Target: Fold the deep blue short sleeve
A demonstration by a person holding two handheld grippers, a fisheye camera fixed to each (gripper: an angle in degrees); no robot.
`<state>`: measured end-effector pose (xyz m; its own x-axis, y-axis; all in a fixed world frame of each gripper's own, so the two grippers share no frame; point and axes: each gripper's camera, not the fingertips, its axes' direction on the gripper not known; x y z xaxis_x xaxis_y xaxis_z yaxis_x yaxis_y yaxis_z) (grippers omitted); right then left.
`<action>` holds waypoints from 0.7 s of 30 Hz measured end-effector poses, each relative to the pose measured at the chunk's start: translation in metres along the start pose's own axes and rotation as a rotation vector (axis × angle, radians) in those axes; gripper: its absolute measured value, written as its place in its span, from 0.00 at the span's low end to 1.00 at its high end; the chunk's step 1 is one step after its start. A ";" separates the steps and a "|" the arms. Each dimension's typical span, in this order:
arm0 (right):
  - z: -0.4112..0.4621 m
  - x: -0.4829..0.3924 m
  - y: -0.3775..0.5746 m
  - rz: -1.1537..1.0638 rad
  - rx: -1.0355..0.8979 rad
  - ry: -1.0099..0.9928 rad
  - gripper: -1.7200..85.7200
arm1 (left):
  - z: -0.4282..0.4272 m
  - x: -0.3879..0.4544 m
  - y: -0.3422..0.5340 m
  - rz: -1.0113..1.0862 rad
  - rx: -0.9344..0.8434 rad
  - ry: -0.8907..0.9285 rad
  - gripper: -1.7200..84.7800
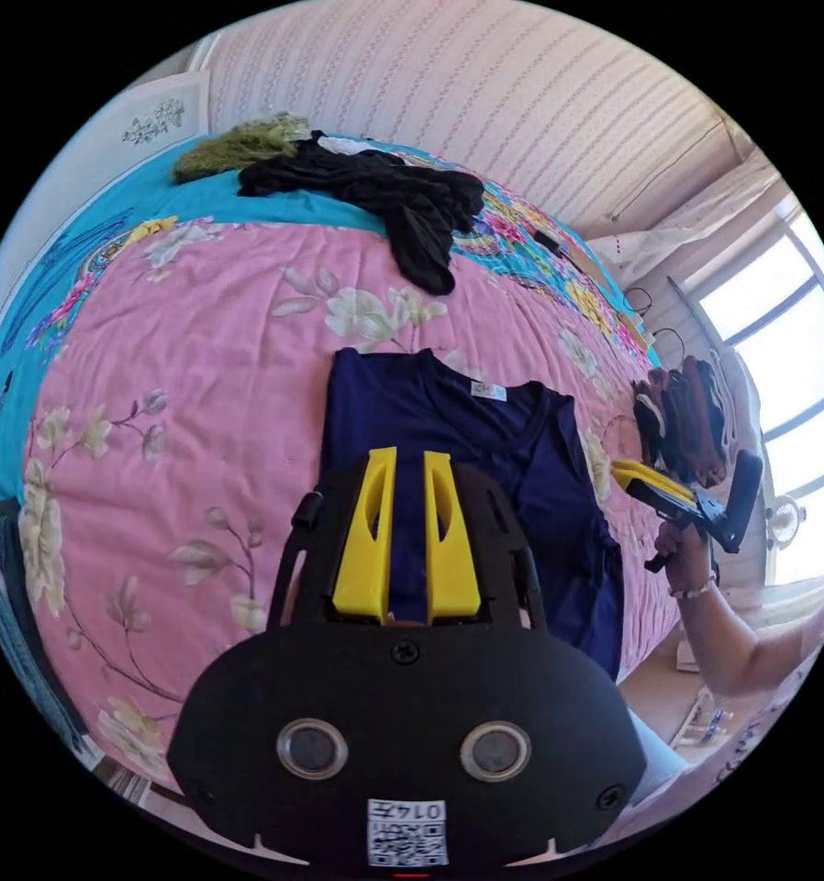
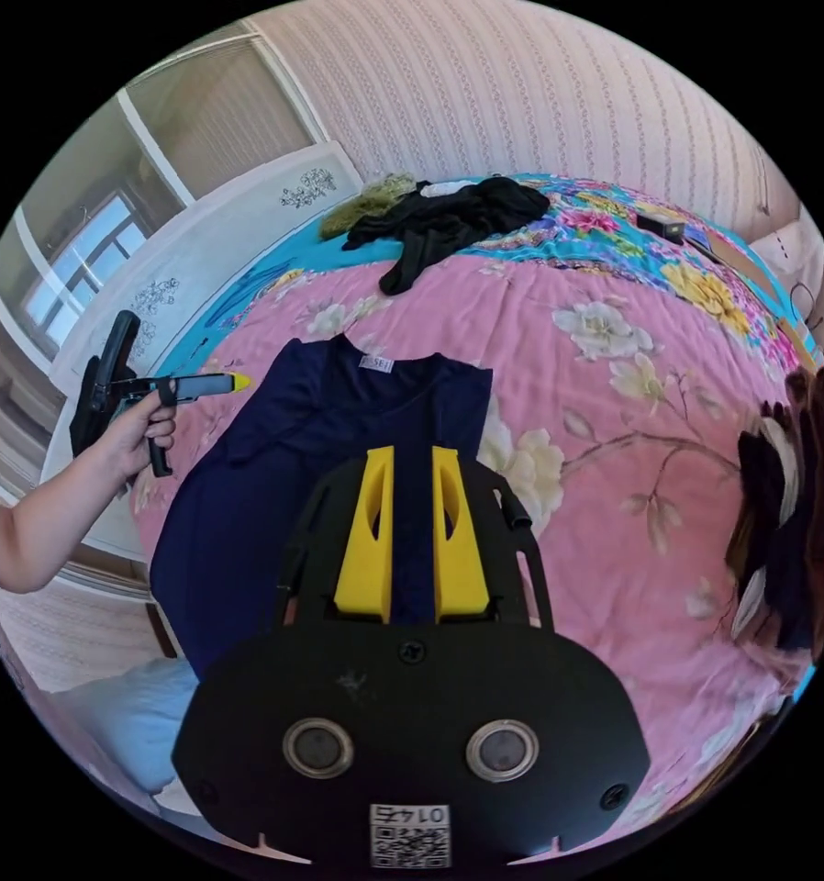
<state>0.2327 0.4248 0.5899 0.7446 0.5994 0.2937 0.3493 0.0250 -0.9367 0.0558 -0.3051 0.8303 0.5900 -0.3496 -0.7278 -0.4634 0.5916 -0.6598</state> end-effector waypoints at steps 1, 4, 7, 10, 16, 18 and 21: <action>0.004 -0.001 -0.008 -0.007 0.000 0.011 0.11 | -0.002 -0.005 -0.003 -0.003 0.003 -0.014 0.08; 0.029 -0.003 -0.036 -0.017 -0.004 0.051 0.13 | -0.010 -0.029 -0.016 -0.025 0.028 -0.032 0.09; 0.061 0.004 -0.050 0.015 -0.111 0.117 0.11 | -0.006 -0.048 -0.024 -0.054 0.023 0.004 0.10; 0.062 0.016 -0.051 0.033 -0.121 0.123 0.07 | 0.004 -0.060 -0.029 -0.061 -0.012 0.036 0.11; 0.018 0.067 -0.047 0.167 -0.019 0.004 0.03 | 0.002 -0.085 -0.039 -0.089 -0.011 0.060 0.12; 0.012 0.090 -0.045 0.206 -0.028 -0.010 0.03 | 0.006 -0.091 -0.043 -0.079 -0.036 0.079 0.11; 0.015 0.115 -0.042 0.266 -0.053 -0.109 0.02 | 0.013 -0.099 -0.045 -0.066 -0.101 0.061 0.09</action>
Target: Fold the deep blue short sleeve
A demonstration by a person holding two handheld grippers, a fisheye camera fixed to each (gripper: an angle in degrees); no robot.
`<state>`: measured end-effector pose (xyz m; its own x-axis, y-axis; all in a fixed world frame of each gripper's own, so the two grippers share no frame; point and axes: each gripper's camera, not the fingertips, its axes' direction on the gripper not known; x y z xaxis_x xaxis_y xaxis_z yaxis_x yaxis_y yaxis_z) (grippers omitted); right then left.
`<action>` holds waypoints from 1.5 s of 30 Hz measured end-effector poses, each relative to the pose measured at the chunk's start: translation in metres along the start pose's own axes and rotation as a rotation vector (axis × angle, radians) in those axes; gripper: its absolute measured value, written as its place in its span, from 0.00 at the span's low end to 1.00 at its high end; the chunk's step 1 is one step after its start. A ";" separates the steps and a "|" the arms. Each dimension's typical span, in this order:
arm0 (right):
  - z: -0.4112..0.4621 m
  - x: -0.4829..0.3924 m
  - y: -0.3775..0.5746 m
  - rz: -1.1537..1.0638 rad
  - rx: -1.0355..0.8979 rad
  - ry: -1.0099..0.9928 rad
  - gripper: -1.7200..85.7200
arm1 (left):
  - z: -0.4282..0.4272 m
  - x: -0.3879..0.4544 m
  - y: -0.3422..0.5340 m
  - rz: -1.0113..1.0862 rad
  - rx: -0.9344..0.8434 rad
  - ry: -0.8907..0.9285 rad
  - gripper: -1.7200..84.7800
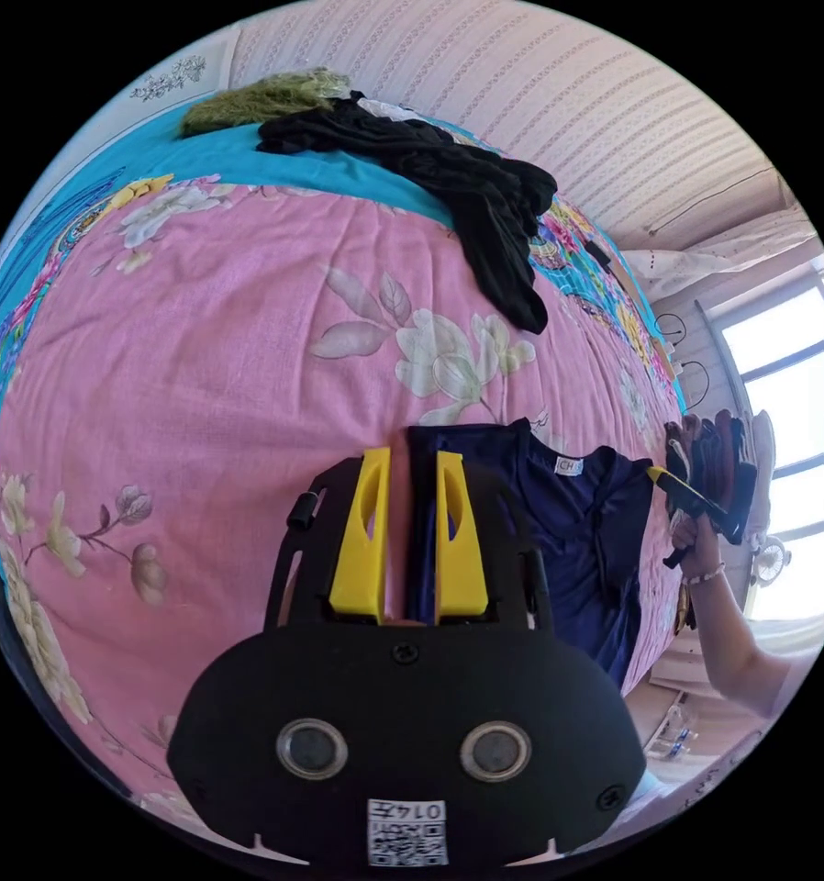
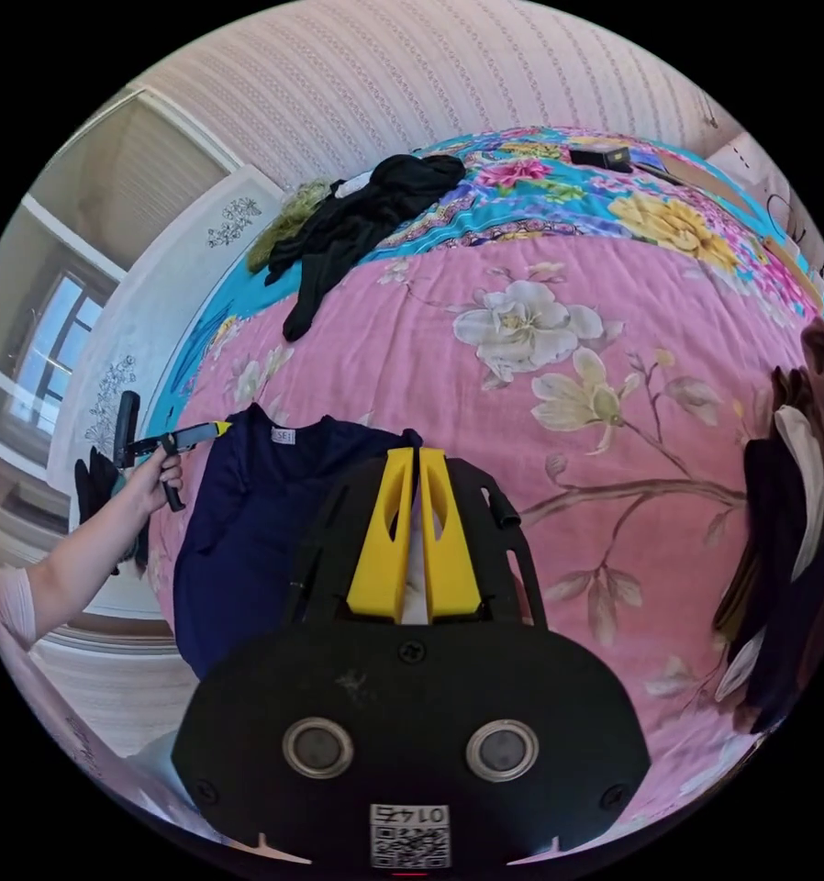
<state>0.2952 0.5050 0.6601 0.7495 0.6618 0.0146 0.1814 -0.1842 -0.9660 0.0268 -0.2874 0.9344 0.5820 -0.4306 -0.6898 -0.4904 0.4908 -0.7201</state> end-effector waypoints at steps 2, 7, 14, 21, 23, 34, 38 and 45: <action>0.000 0.011 -0.001 0.027 -0.014 -0.047 0.02 | -0.004 -0.005 0.001 0.023 -0.016 0.041 0.02; -0.015 0.019 -0.009 0.012 -0.007 -0.077 0.02 | -0.031 -0.018 0.006 -0.026 0.053 0.127 0.01; -0.063 0.028 -0.017 0.029 0.118 -0.083 0.02 | -0.083 -0.013 0.018 -0.001 0.214 0.130 0.01; -0.130 0.030 0.040 0.005 0.278 -0.208 0.02 | -0.141 -0.006 0.076 0.113 0.315 0.269 0.01; -0.139 0.022 0.068 -0.041 0.270 -0.191 0.02 | -0.150 -0.006 0.105 0.149 0.300 0.272 0.01; -0.130 0.012 0.261 -0.017 0.069 -0.250 0.02 | -0.154 -0.060 0.300 0.047 0.133 0.189 0.01; -0.126 0.010 0.311 0.016 0.072 -0.262 0.02 | -0.152 -0.083 0.359 -0.025 0.157 0.229 0.01; -0.136 -0.022 0.387 -0.047 0.101 -0.153 0.02 | -0.150 -0.105 0.441 -0.032 0.209 0.288 0.01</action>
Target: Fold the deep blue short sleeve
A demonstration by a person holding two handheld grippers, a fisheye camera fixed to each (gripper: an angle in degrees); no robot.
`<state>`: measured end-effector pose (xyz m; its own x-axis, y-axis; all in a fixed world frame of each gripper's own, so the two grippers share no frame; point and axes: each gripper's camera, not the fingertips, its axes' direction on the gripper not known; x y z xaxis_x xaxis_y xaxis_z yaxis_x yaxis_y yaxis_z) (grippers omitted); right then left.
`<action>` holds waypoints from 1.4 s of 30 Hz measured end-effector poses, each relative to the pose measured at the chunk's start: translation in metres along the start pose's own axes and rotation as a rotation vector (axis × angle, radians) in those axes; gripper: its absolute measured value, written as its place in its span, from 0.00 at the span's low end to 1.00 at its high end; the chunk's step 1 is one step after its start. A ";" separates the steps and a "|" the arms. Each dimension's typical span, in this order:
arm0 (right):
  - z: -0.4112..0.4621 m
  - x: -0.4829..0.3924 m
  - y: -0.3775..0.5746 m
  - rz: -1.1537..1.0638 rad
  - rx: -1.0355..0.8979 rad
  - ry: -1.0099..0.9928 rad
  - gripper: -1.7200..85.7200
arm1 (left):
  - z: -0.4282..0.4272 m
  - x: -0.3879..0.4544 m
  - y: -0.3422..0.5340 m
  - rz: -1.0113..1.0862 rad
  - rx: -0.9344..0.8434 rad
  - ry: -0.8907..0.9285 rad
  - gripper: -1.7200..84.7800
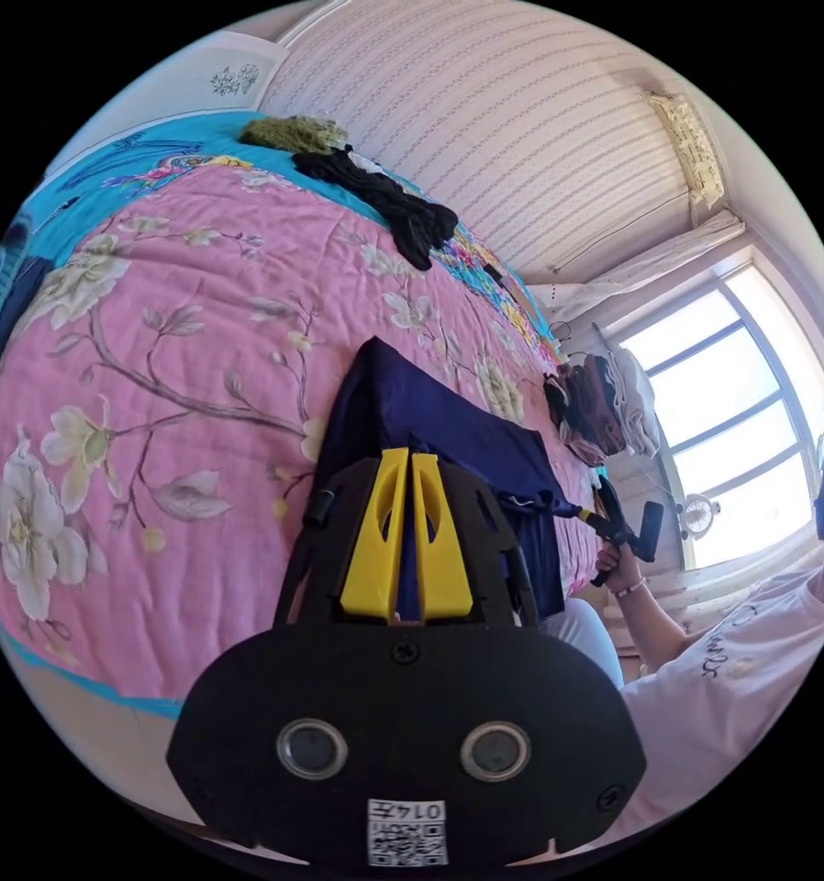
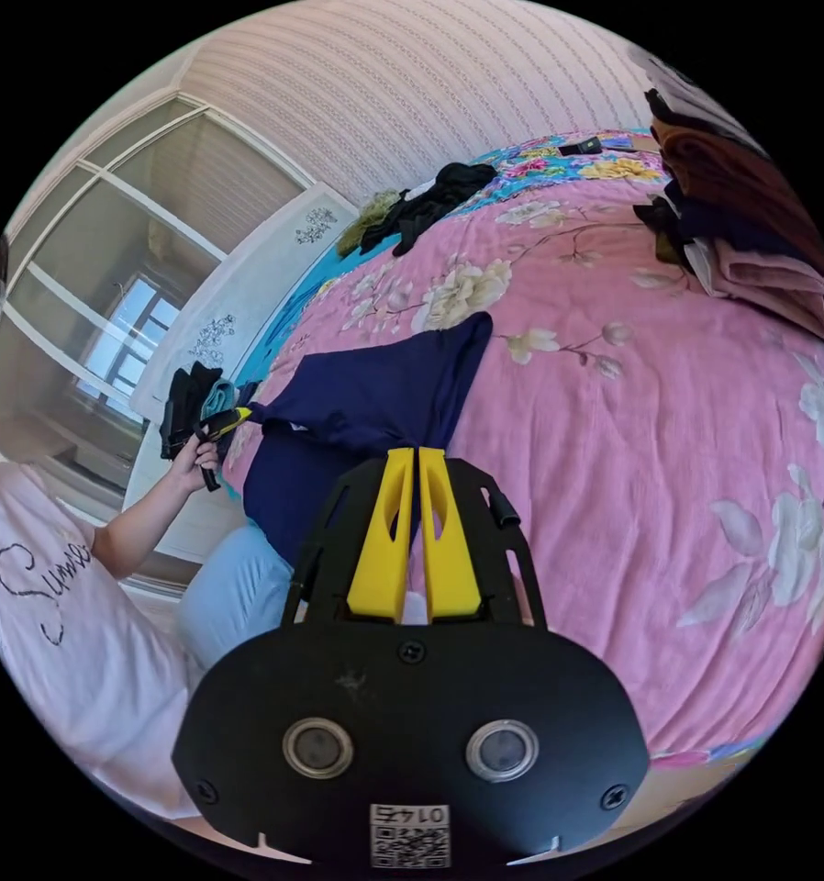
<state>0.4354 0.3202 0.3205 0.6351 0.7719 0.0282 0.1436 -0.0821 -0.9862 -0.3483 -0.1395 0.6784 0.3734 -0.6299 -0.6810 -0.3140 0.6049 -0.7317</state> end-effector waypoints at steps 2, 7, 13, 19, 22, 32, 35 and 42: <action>-0.004 -0.006 0.016 0.038 0.014 -0.001 0.02 | -0.005 -0.006 0.017 -0.010 -0.010 0.000 0.01; -0.006 -0.032 0.046 0.074 -0.046 0.050 0.02 | -0.017 -0.011 0.058 -0.022 -0.069 -0.075 0.01; -0.001 -0.063 0.062 0.042 -0.141 0.129 0.02 | -0.030 -0.017 0.095 -0.054 -0.076 -0.070 0.01; -0.002 -0.080 0.072 0.054 -0.125 0.097 0.02 | -0.045 -0.037 0.113 -0.105 -0.020 -0.058 0.01; -0.001 -0.090 0.084 0.027 -0.132 0.074 0.02 | -0.040 -0.048 0.124 -0.105 -0.053 -0.043 0.01; 0.016 -0.109 0.113 0.017 -0.248 0.117 0.03 | -0.026 -0.064 0.160 -0.129 -0.112 -0.112 0.01; 0.016 -0.116 0.114 0.029 -0.279 0.159 0.03 | -0.028 -0.058 0.162 -0.106 -0.104 -0.117 0.02; 0.023 -0.192 0.104 -0.222 -0.161 0.283 0.05 | 0.011 -0.001 0.166 0.091 -0.191 -0.115 0.08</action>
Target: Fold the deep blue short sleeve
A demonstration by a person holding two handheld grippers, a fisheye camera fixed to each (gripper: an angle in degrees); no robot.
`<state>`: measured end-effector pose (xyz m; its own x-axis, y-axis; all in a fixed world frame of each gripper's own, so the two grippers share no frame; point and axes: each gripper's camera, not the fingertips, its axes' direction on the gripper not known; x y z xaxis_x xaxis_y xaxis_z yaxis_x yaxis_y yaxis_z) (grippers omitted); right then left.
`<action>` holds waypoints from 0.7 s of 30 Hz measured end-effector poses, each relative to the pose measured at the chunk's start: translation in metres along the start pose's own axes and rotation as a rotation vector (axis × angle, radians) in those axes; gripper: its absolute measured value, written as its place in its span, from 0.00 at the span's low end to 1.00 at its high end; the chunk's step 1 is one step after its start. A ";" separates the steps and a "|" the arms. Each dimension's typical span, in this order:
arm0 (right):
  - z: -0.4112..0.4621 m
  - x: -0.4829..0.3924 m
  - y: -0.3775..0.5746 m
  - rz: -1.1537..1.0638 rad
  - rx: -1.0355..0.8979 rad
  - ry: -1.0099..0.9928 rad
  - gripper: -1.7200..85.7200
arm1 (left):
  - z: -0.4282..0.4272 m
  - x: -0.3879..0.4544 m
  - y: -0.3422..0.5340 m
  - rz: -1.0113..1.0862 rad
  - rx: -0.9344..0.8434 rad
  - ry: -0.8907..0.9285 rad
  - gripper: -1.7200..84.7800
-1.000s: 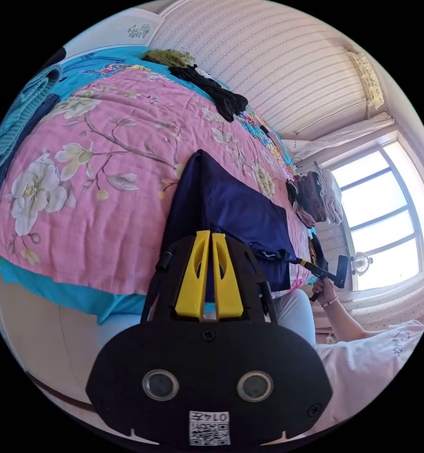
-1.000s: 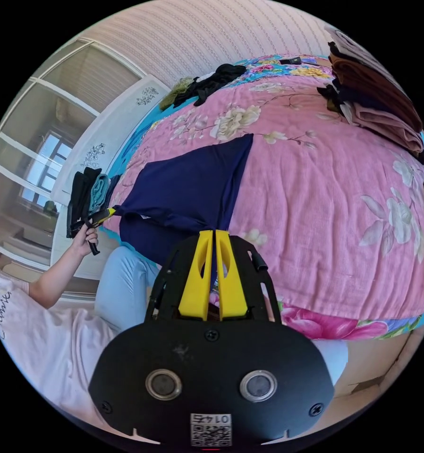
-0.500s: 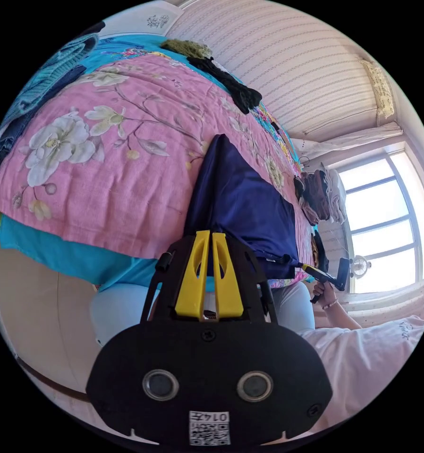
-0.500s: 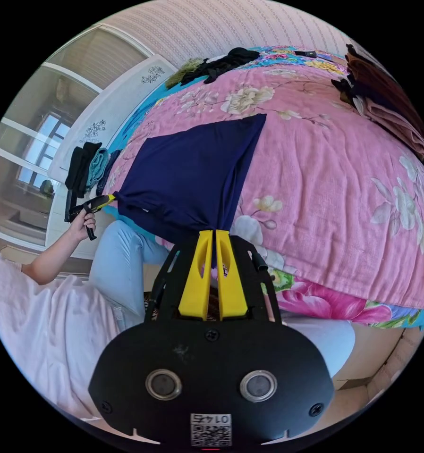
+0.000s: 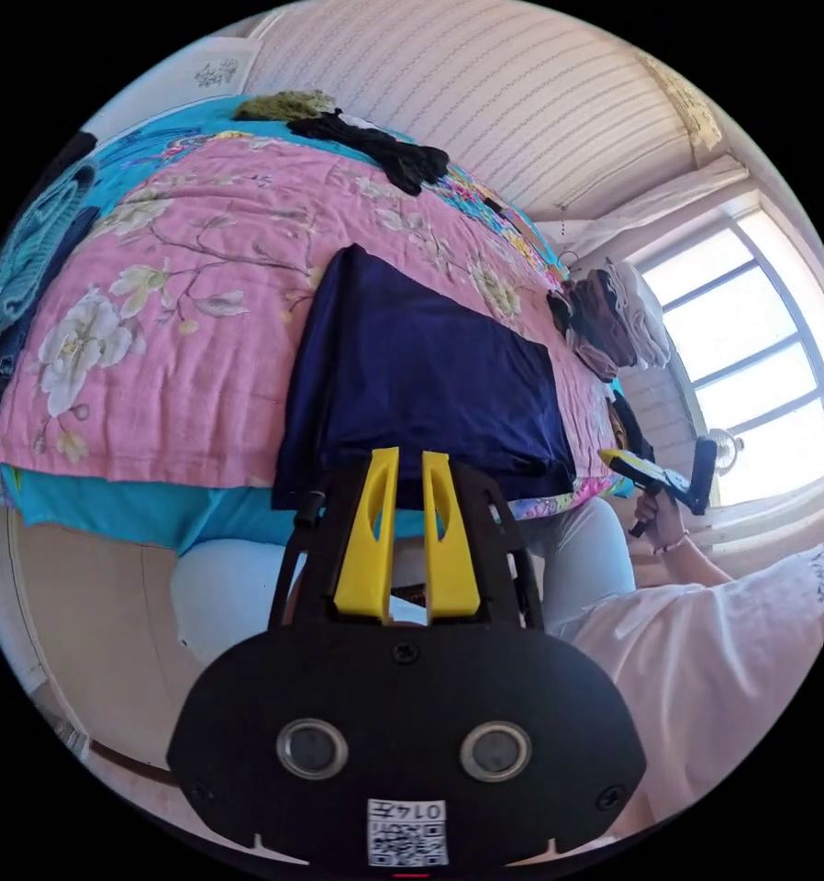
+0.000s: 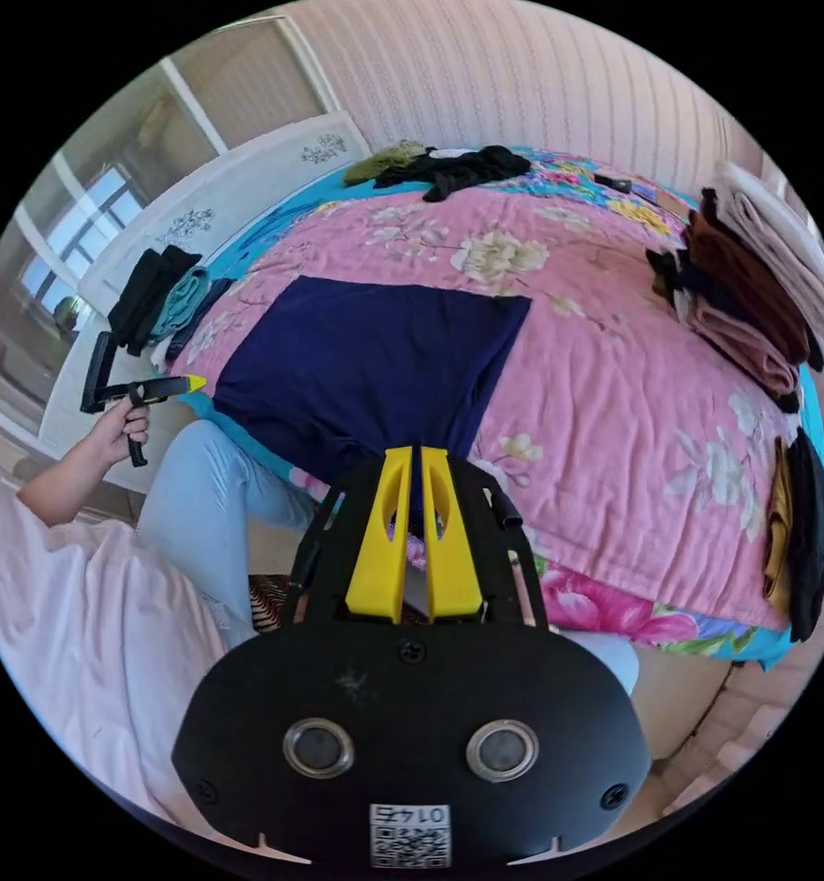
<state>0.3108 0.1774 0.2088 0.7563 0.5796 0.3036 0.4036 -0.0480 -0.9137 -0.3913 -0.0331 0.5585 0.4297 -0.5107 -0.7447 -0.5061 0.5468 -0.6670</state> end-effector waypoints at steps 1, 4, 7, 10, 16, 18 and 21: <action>0.005 -0.008 -0.004 -0.026 -0.010 -0.017 0.05 | 0.007 0.004 -0.001 0.012 -0.020 -0.003 0.08; 0.035 -0.042 -0.020 -0.144 -0.065 -0.034 0.08 | 0.043 0.016 -0.007 0.056 -0.104 -0.043 0.08; 0.063 -0.065 -0.025 -0.233 -0.117 0.032 0.08 | 0.069 0.013 -0.012 0.027 -0.168 -0.115 0.08; 0.080 -0.071 -0.021 -0.258 -0.216 -0.015 0.07 | 0.084 0.010 -0.016 0.018 -0.217 -0.121 0.04; 0.081 -0.060 -0.003 -0.240 -0.295 -0.050 0.08 | 0.093 0.008 -0.019 0.059 -0.333 -0.130 0.02; 0.067 -0.050 -0.005 -0.212 -0.264 -0.074 0.09 | 0.084 0.003 -0.019 0.045 -0.326 -0.075 0.03; 0.044 -0.024 -0.020 -0.138 -0.172 -0.076 0.10 | 0.064 -0.003 -0.027 0.062 -0.304 -0.065 0.07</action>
<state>0.2621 0.2007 0.2075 0.6494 0.6494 0.3955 0.5872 -0.0977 -0.8035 -0.3308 -0.0039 0.5769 0.4330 -0.4338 -0.7902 -0.7288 0.3474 -0.5900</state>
